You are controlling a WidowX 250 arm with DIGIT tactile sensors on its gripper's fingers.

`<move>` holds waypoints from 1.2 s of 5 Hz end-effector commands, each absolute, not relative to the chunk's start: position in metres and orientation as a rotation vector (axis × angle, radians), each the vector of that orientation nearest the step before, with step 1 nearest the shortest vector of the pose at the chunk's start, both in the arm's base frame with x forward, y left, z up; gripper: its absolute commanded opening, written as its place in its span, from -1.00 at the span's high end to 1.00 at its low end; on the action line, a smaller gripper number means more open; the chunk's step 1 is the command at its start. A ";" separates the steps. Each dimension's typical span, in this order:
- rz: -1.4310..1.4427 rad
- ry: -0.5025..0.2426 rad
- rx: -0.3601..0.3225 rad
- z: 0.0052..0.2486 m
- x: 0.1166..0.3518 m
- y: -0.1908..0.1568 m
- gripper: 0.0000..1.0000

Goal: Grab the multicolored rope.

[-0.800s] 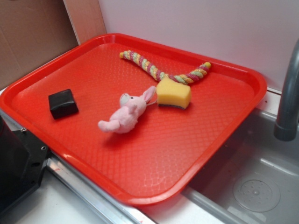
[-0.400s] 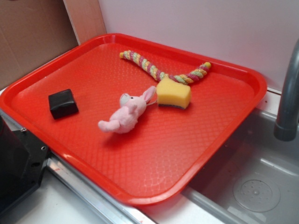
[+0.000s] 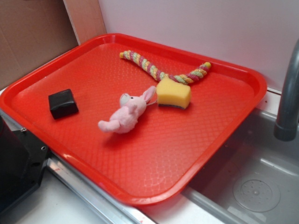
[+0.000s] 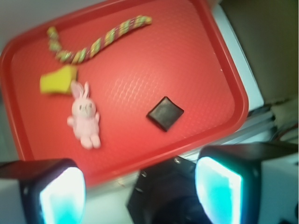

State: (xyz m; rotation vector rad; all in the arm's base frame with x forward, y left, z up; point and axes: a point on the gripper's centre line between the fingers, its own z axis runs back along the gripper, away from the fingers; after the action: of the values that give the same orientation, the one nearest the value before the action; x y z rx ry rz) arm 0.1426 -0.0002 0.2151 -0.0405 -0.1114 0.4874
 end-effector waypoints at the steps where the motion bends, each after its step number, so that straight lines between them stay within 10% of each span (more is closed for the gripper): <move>1: 0.988 -0.183 -0.034 0.181 0.195 0.008 -1.00; 4: 1.515 -0.363 0.024 0.115 0.274 0.025 -1.00; 6: 1.484 -0.276 0.085 0.068 0.312 0.035 -1.00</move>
State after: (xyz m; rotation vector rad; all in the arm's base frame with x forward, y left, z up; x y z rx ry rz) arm 0.3075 0.0247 0.0500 0.1292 -0.2273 1.4794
